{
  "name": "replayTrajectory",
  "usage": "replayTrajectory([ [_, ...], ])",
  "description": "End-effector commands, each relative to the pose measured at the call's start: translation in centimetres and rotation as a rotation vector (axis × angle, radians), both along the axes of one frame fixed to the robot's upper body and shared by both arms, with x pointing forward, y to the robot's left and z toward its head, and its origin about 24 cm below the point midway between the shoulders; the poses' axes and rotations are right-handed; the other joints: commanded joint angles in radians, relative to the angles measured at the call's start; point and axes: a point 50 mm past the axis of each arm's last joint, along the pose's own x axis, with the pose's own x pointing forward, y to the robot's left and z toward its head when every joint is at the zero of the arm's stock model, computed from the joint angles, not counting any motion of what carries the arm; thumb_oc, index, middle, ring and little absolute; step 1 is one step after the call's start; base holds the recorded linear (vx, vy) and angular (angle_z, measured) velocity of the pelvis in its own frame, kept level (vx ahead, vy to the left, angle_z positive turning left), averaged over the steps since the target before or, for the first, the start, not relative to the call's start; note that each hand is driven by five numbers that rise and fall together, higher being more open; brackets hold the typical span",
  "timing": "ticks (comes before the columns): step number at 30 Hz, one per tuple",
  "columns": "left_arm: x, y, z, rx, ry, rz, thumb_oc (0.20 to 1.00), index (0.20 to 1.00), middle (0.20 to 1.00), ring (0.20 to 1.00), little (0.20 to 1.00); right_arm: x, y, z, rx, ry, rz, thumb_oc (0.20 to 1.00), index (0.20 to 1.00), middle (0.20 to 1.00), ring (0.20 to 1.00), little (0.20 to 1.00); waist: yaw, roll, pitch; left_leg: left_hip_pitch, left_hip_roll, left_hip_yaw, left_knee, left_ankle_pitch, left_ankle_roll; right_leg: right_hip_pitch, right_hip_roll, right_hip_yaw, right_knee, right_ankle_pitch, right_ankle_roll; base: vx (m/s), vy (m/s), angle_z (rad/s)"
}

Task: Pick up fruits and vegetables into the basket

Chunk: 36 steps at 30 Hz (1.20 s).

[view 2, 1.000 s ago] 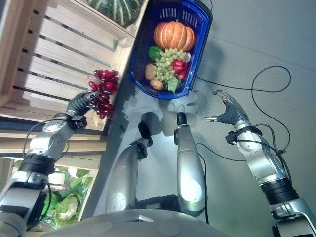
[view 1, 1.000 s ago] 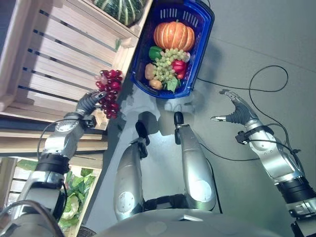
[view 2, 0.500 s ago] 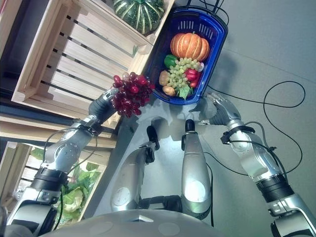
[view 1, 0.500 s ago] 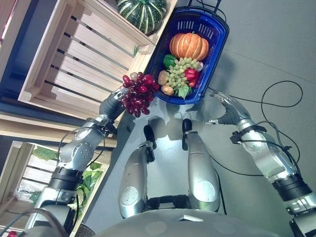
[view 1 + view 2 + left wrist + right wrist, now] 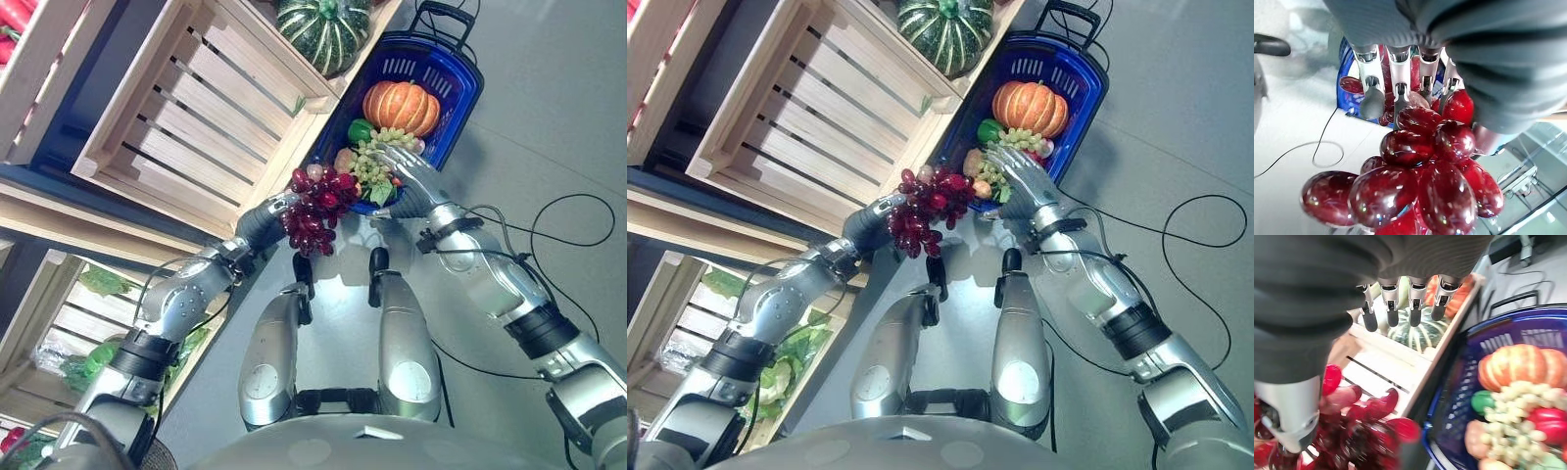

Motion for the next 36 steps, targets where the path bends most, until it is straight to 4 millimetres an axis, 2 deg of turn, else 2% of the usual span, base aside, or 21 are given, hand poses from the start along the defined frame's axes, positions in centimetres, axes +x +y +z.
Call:
replayTrajectory([
  [1, -1.3, -3.0, 2.7, -0.179, -0.097, -0.182, 0.200, 0.200, 0.200, 0.200, 0.200, 0.5, 2.1, 0.8, 0.064, -0.032, 0.041, 1.000, 1.000, 1.000, 1.000, 1.000, 0.012, 0.010, -0.047, 0.030, -0.074, 0.055, 0.110, -0.166, 0.079, 0.103, 0.019, -0.014, -0.108, 0.021, 0.033, 0.00, -0.015, 0.04],
  [11, -2.0, -5.9, 2.9, -0.244, -0.121, -0.317, 0.200, 0.200, 0.200, 0.200, 0.200, 0.8, 5.4, -0.5, 0.198, 0.123, 0.129, 1.000, 1.000, 1.000, 1.000, 1.000, 0.029, 0.012, -0.047, 0.050, -0.079, 0.042, 0.101, -0.165, 0.074, 0.132, 0.008, -0.032, -0.128, 0.030, 0.033, -0.01, -0.009, 0.05],
  [16, -2.2, -6.8, 3.3, -0.246, -0.166, -0.372, 0.200, 0.200, 0.200, 0.200, 0.200, 0.9, 6.1, -1.7, 0.182, 0.201, 0.137, 1.000, 1.000, 1.000, 1.000, 1.000, 0.034, 0.008, -0.047, 0.050, -0.079, 0.042, 0.097, -0.163, 0.075, 0.134, 0.003, -0.041, -0.133, 0.035, 0.034, -0.02, -0.022, 0.04],
  [22, -2.3, -7.4, 3.7, -0.221, -0.216, -0.422, 0.200, 0.200, 0.200, 0.200, 0.200, 1.1, 6.2, -2.5, 0.107, 0.201, 0.118, 1.000, 1.000, 1.000, 1.000, 1.000, 0.034, 0.003, -0.047, 0.042, -0.077, 0.044, 0.102, -0.166, 0.077, 0.124, 0.002, -0.045, -0.129, 0.039, 0.035, 0.00, 0.000, 0.00],
  [27, -2.4, -8.1, 3.9, -0.205, -0.207, -0.467, 0.200, 0.200, 0.200, 0.200, 0.200, 0.9, 6.9, -1.7, 0.106, 0.141, 0.196, 1.000, 1.000, 1.000, 1.000, 1.000, 0.029, 0.002, -0.047, 0.039, -0.077, 0.044, 0.101, -0.165, 0.079, 0.121, 0.004, -0.044, -0.130, 0.042, 0.035, 0.00, -0.007, 0.02],
  [28, -2.4, -8.2, 3.9, -0.205, -0.198, -0.476, 0.200, 0.200, 0.200, 0.200, 0.200, 0.7, 7.2, -1.2, 0.127, 0.128, 0.234, 0.200, 0.200, 0.200, 0.200, 0.200, 0.028, 0.003, -0.047, 0.038, -0.078, 0.042, 0.103, -0.165, 0.078, 0.118, 0.004, -0.043, -0.128, 0.044, 0.036, 0.00, 0.000, 0.00],
  [32, -2.5, -8.6, 3.7, -0.225, -0.168, -0.479, 0.200, 0.200, 0.200, 0.200, 0.200, 0.2, 8.0, 0.0, 0.190, 0.121, 0.321, 0.200, 0.200, 0.200, 0.200, 0.200, 0.027, 0.001, -0.047, 0.038, -0.080, 0.038, 0.102, -0.164, 0.077, 0.119, 0.006, -0.043, -0.128, 0.043, 0.037, 0.00, 0.000, 0.00],
  [36, -2.6, -8.8, 3.6, -0.247, -0.152, -0.476, 0.200, 0.200, 0.200, 0.200, 0.200, 0.0, 8.2, 0.6, 0.234, 0.092, 0.337, 0.200, 0.200, 0.200, 0.200, 0.200, 0.028, -0.002, -0.047, 0.036, -0.080, 0.035, 0.103, -0.165, 0.078, 0.118, 0.007, -0.046, -0.128, 0.043, 0.037, -0.01, -0.024, 0.02],
])
